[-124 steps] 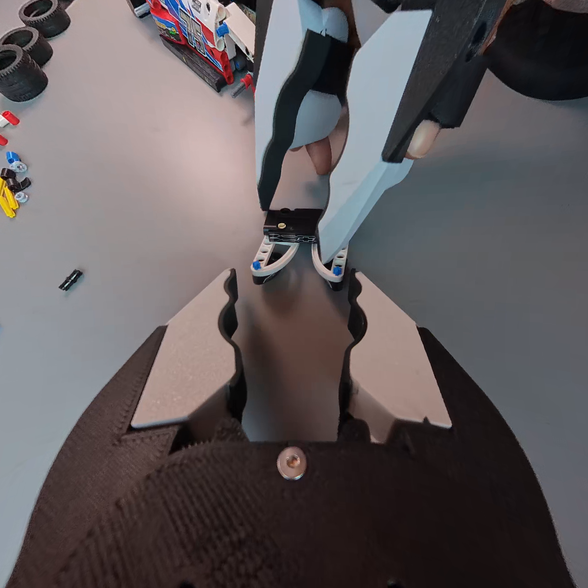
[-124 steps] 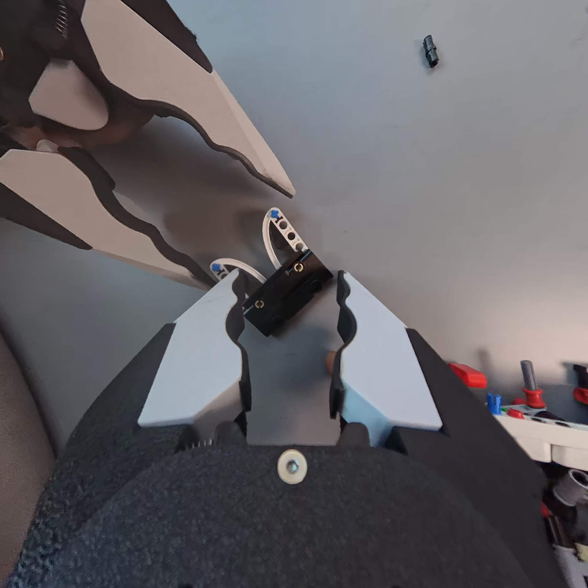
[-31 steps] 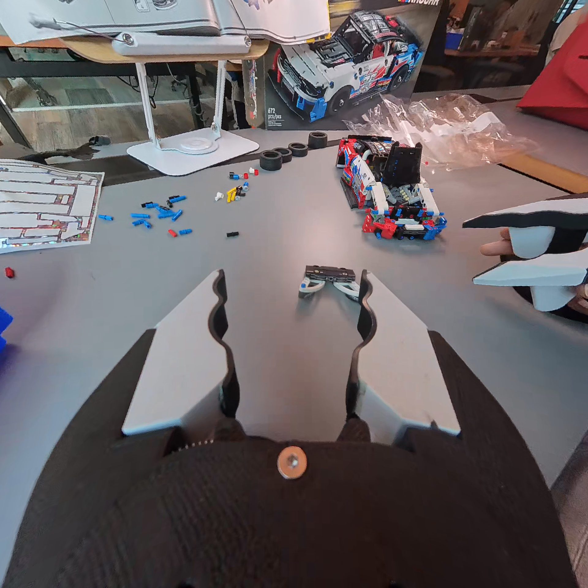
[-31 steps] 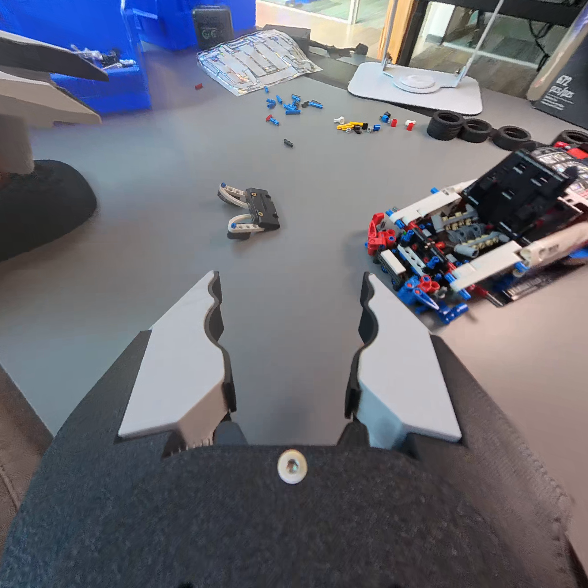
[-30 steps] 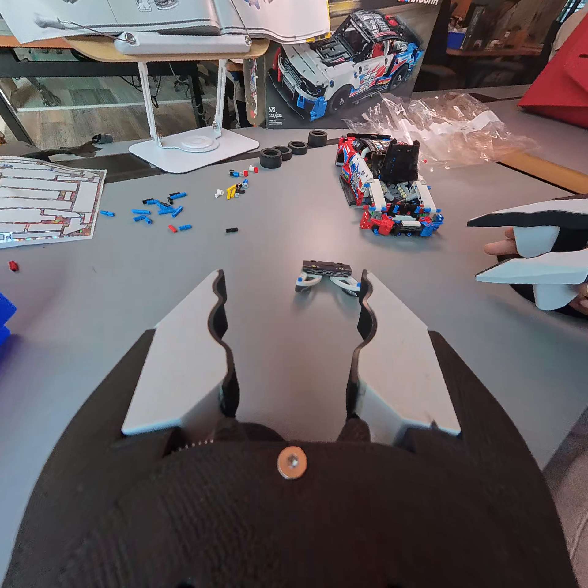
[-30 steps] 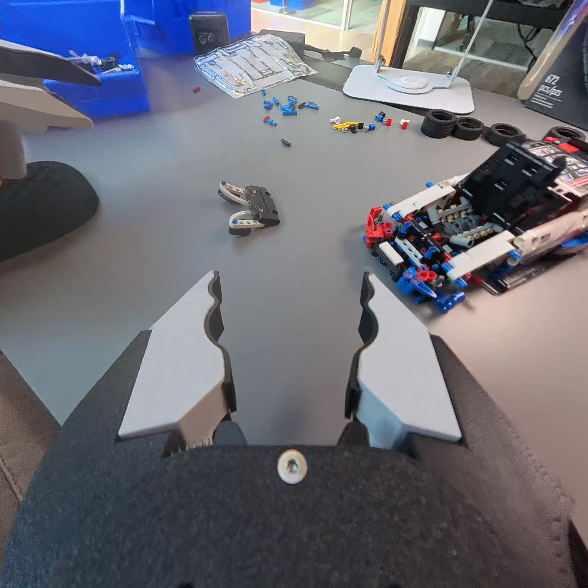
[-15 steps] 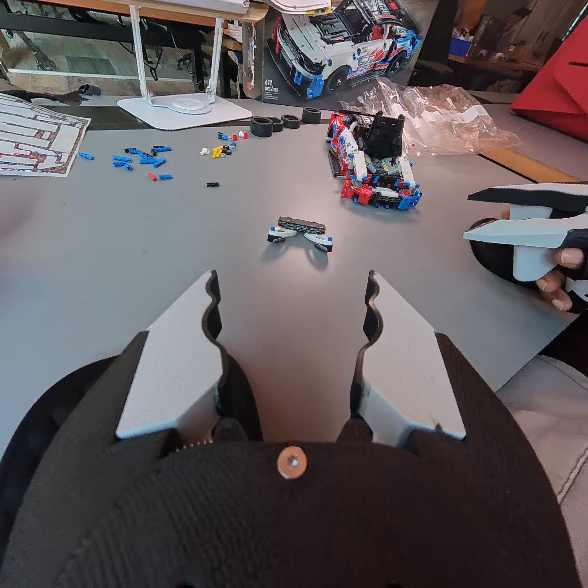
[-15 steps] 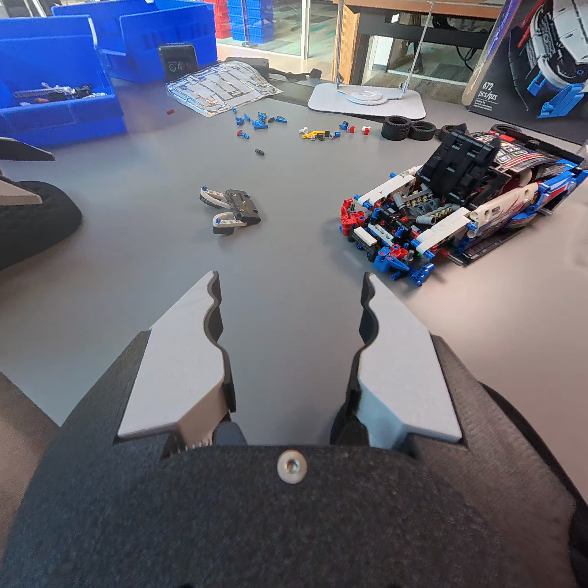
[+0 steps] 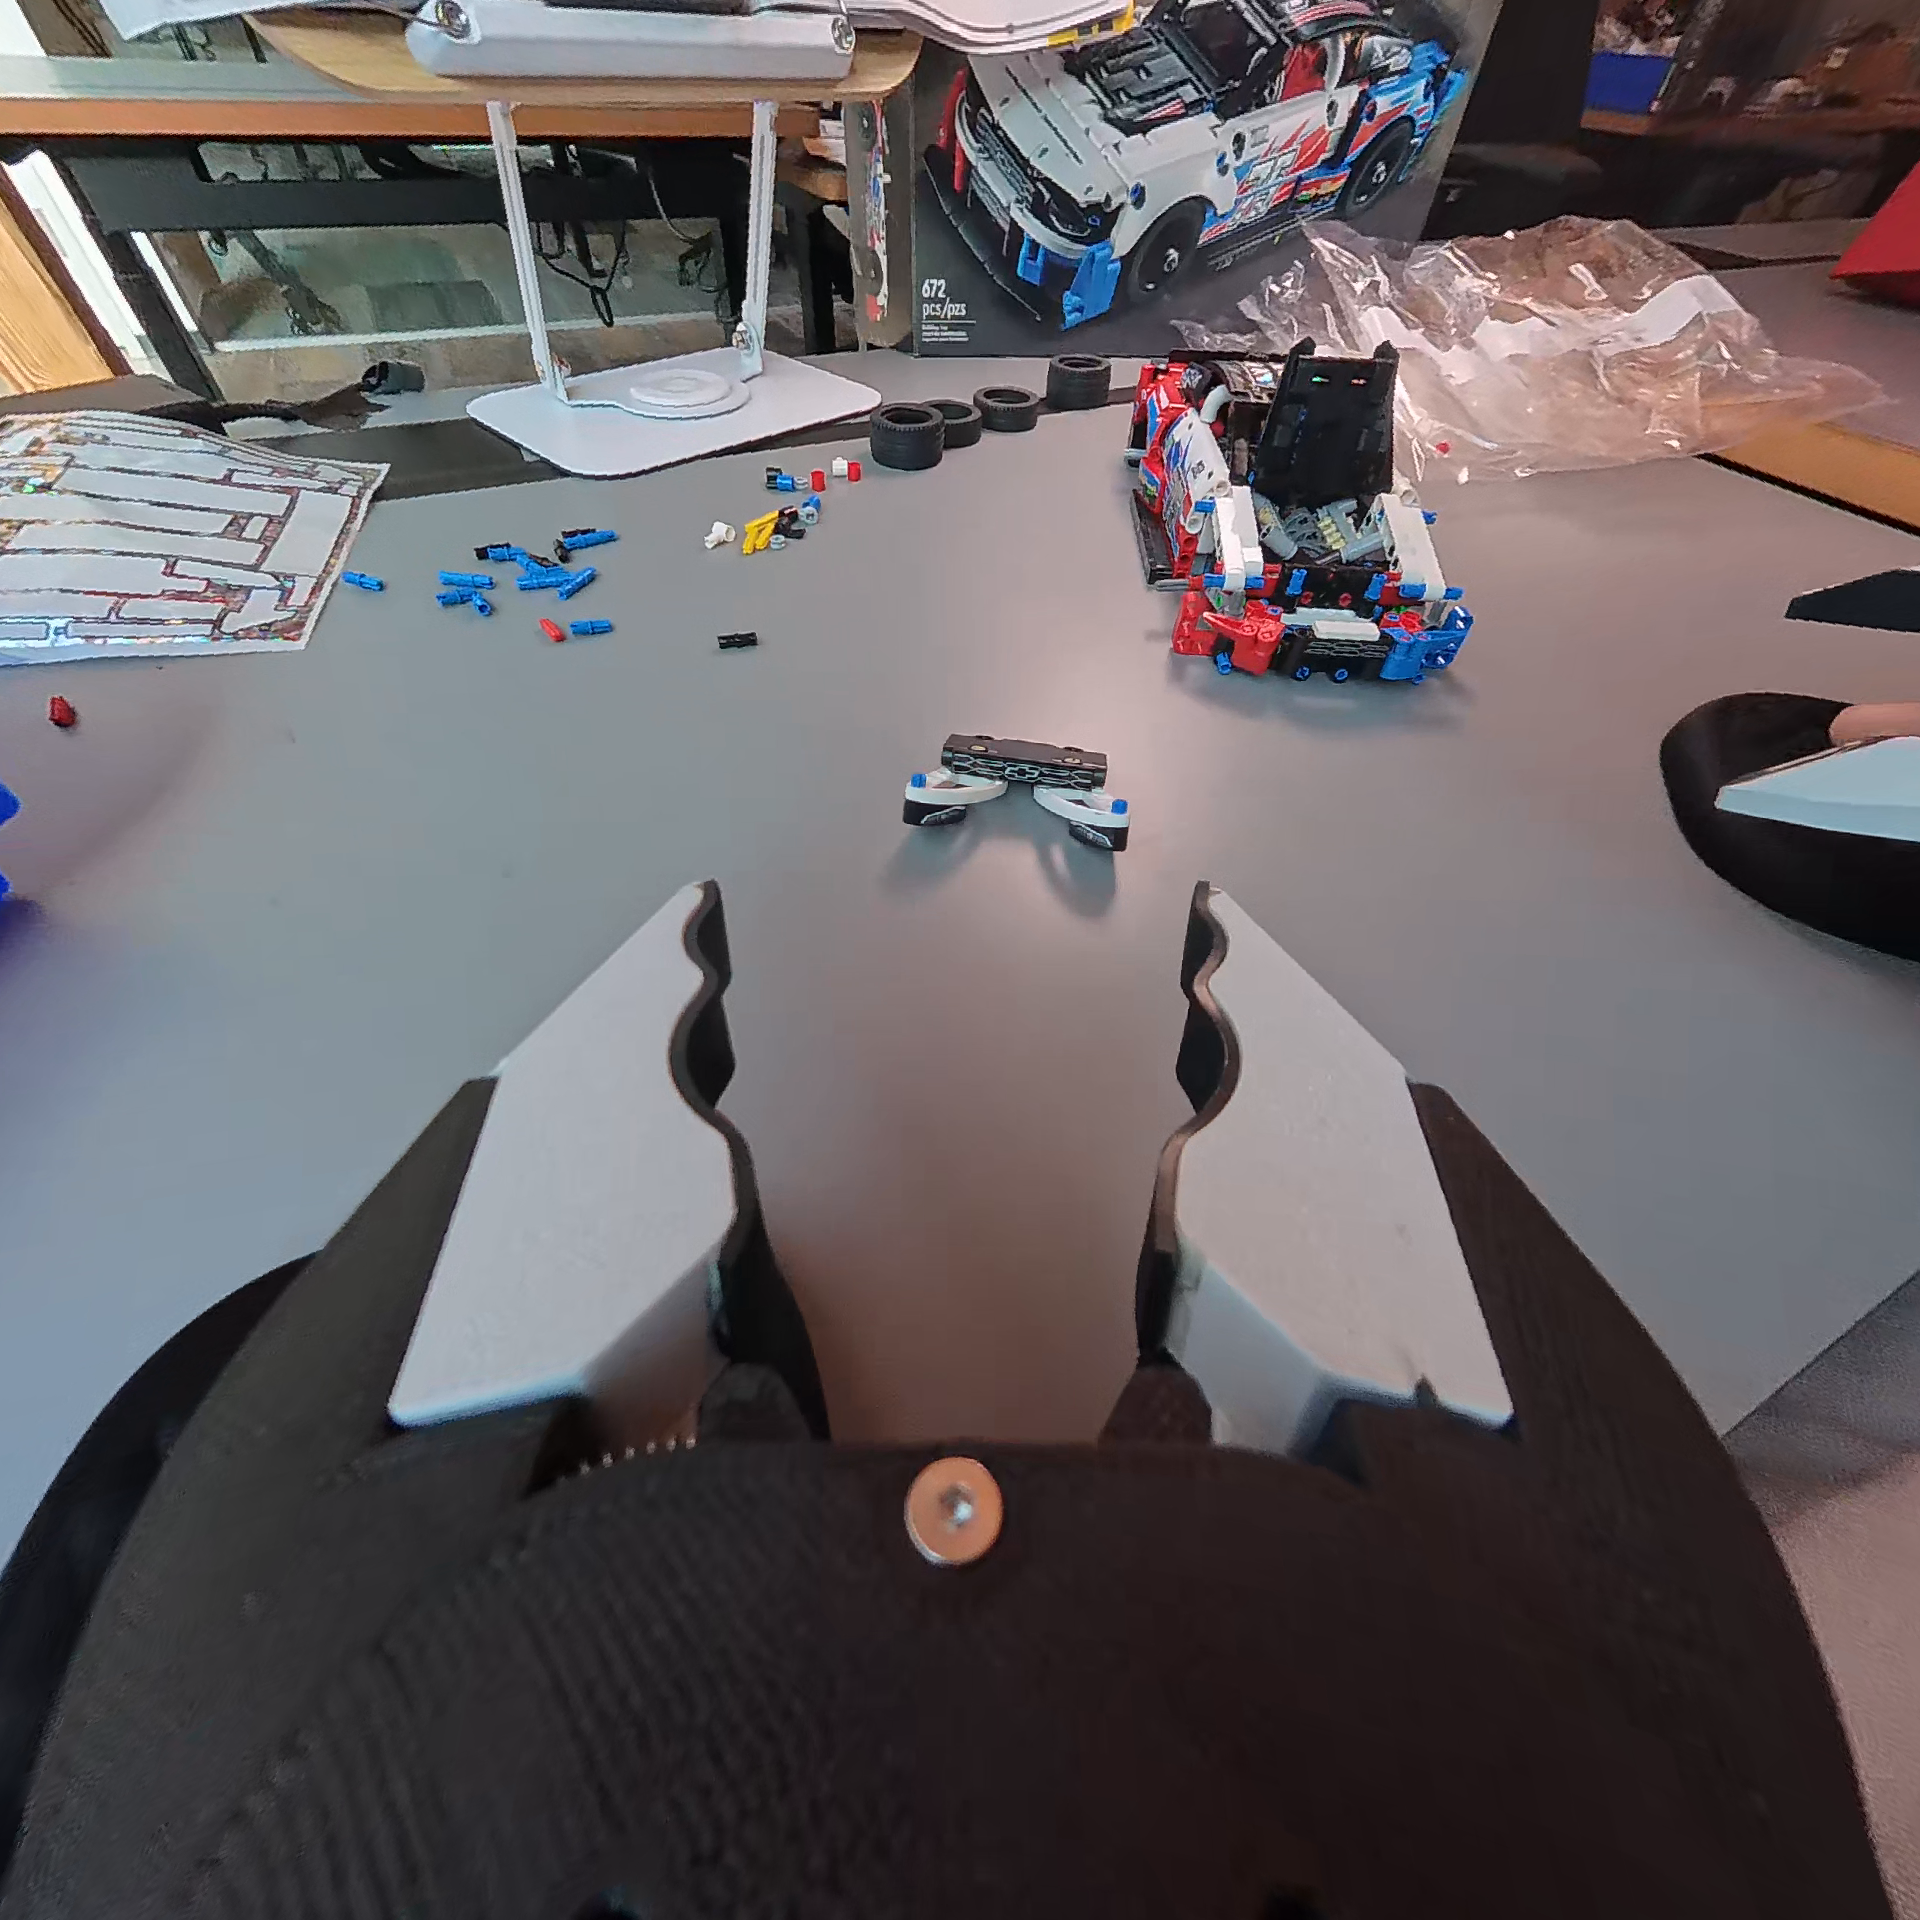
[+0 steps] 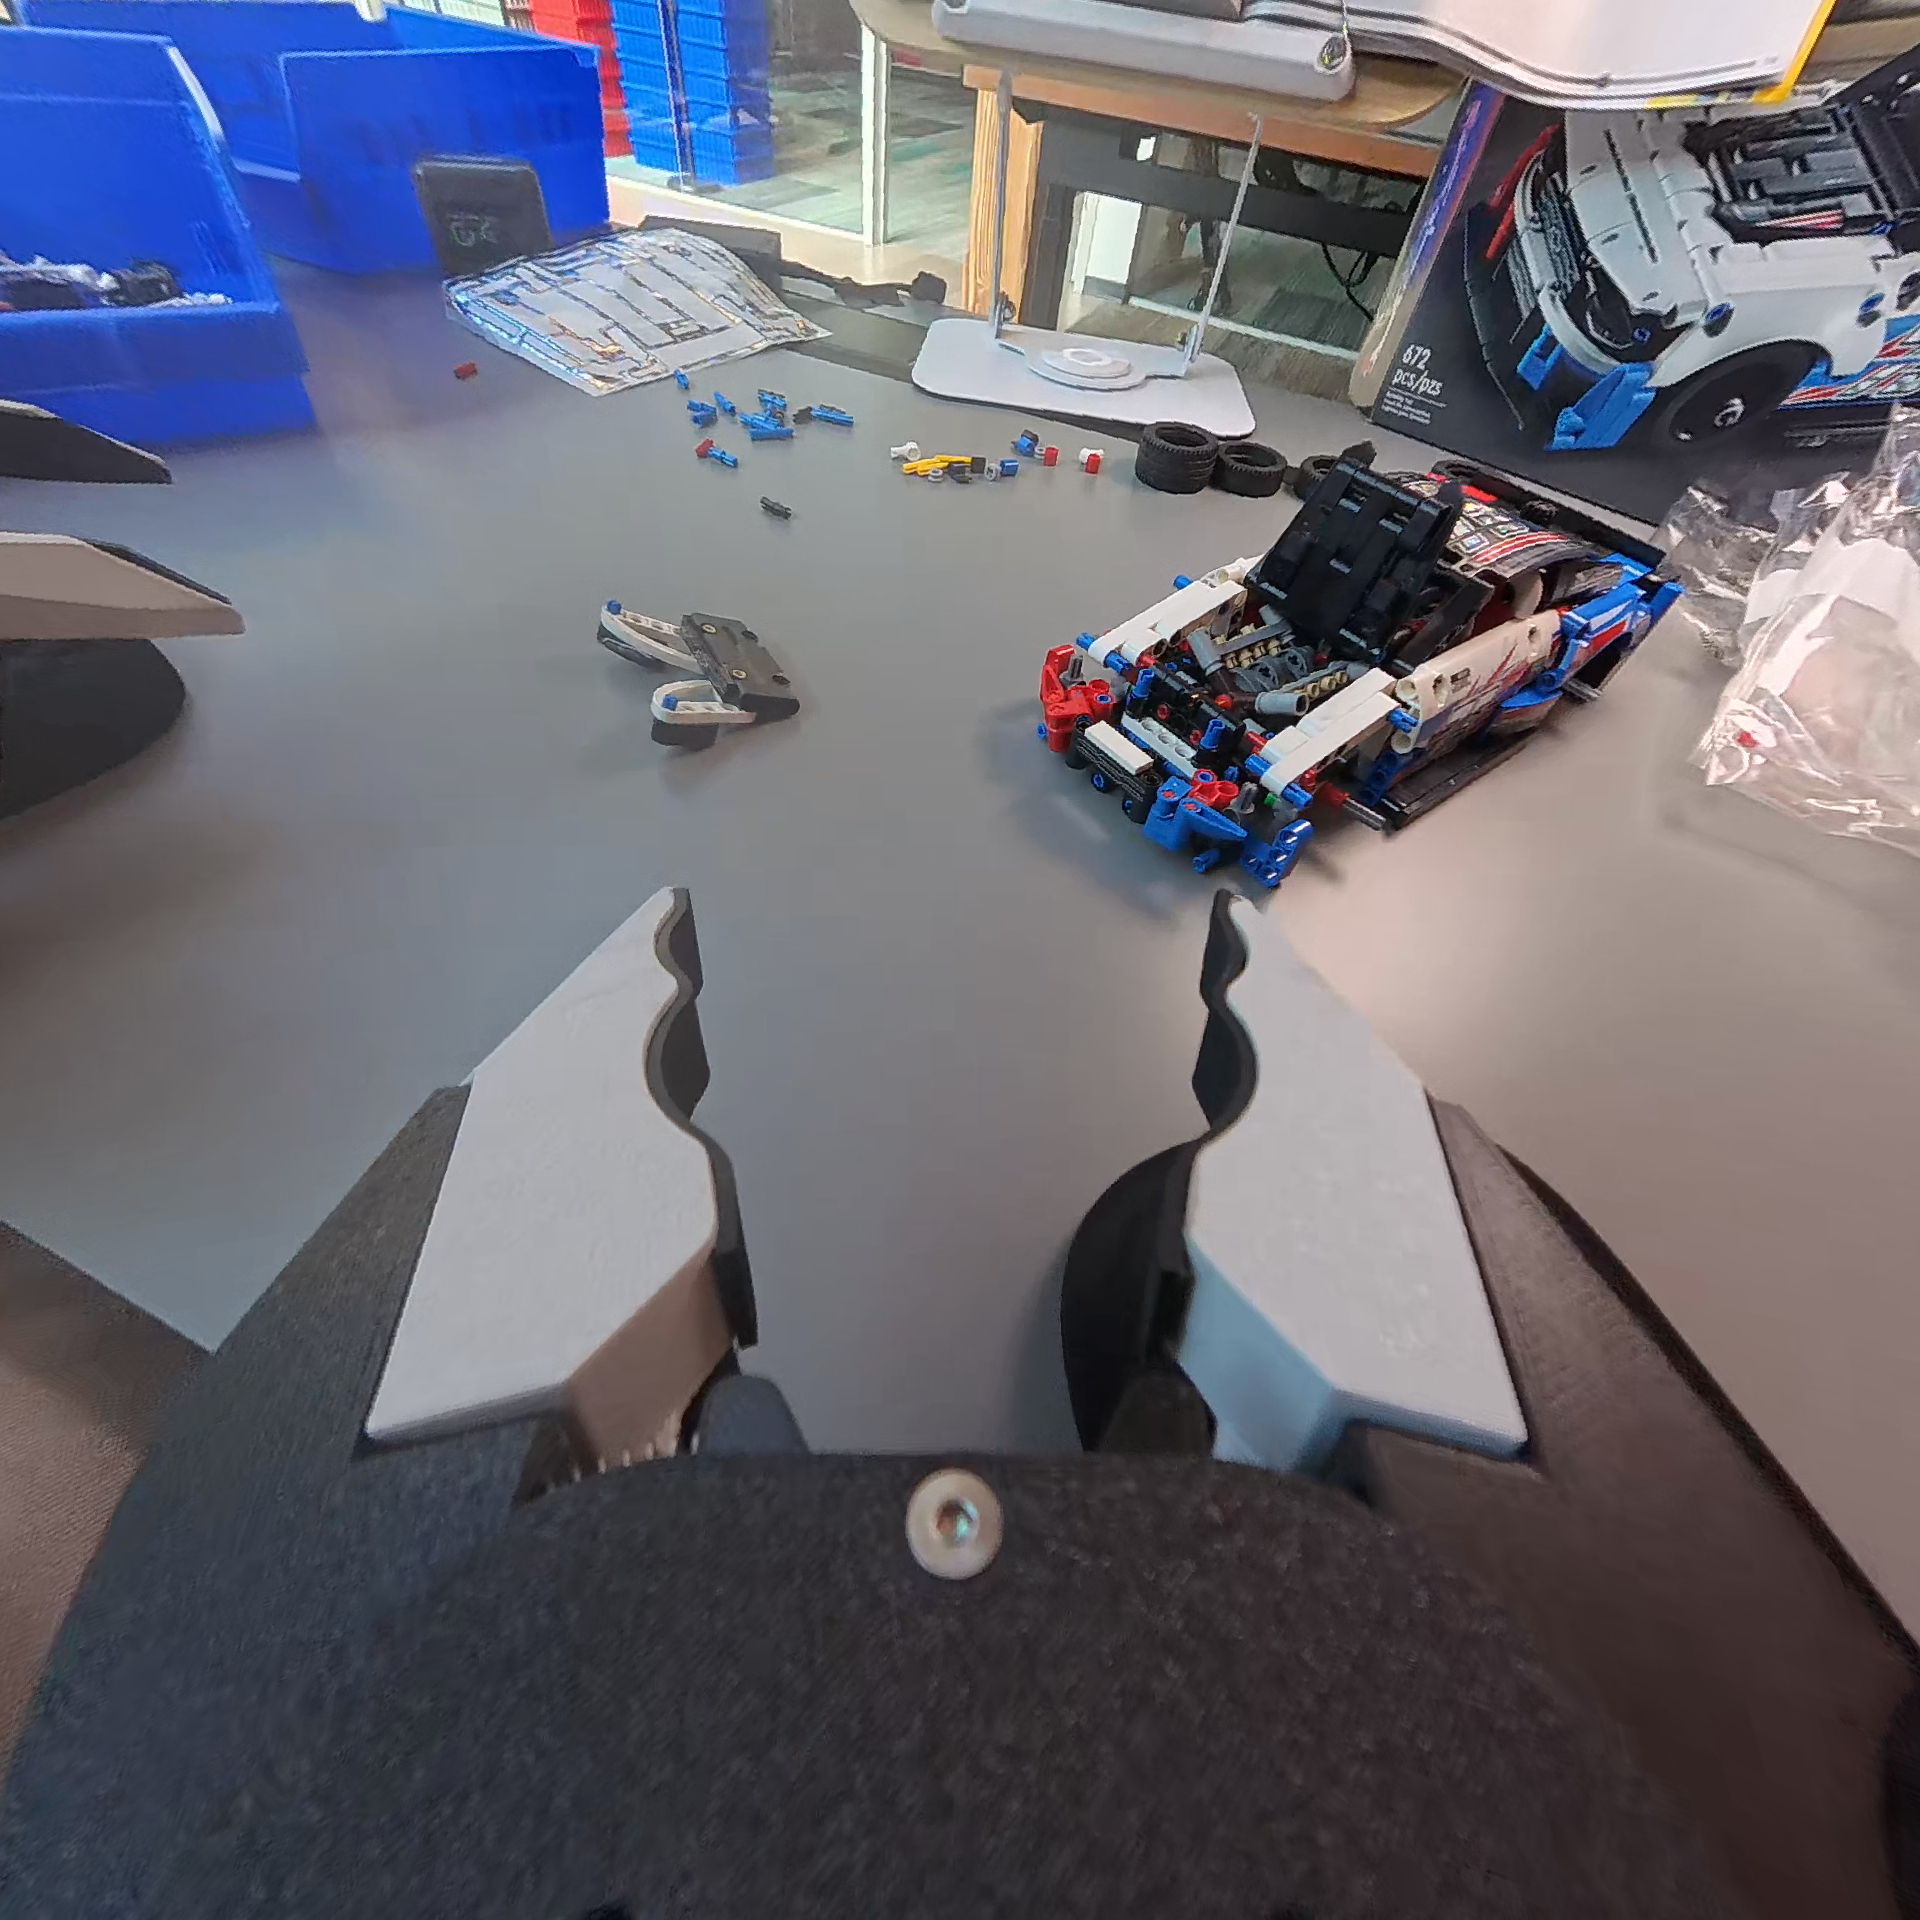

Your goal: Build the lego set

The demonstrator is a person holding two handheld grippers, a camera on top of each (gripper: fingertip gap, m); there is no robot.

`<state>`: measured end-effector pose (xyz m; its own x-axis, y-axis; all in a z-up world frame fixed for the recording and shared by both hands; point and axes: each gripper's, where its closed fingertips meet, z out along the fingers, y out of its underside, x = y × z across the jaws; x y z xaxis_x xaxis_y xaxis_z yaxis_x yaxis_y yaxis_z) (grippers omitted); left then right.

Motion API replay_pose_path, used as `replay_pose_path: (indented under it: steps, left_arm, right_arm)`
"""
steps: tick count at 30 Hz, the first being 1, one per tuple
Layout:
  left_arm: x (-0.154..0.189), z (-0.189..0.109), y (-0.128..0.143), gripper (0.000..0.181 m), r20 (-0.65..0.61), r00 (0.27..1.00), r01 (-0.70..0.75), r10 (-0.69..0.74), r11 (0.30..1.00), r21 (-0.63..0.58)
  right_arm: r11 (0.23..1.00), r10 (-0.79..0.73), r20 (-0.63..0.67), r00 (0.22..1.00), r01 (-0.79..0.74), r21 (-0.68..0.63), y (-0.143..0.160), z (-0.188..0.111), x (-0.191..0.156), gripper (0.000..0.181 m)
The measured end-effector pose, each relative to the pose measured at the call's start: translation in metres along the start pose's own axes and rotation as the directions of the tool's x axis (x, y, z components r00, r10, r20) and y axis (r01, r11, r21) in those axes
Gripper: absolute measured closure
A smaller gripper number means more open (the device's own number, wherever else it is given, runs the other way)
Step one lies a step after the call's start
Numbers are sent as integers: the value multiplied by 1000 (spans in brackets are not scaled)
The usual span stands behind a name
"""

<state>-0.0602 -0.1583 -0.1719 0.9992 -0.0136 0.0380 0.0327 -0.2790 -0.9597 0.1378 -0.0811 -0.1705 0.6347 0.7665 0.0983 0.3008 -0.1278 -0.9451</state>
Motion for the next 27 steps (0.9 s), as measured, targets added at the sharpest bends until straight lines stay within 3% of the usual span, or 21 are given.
replay_pose_path:
  steps: [5, 18, 27]
  left_arm:
    - [4, -6, -3, 97, -2, 1000, -17, 17, 999, 36]
    - [4, 9, 2, 90, -19, 1000, -2, 2, 1000, -6]
    - [0, 5, -1, 90, 38, 999, -38, 37, 999, 38]
  right_arm:
    - [1000, 1, -20, 1000, 0, 12, 1, -3, 1, 86]
    - [1000, 10, -23, 1000, -11, -21, 10, 12, 4, 84]
    - [1000, 2, -2, 1000, -2, -11, 11, 10, -4, 84]
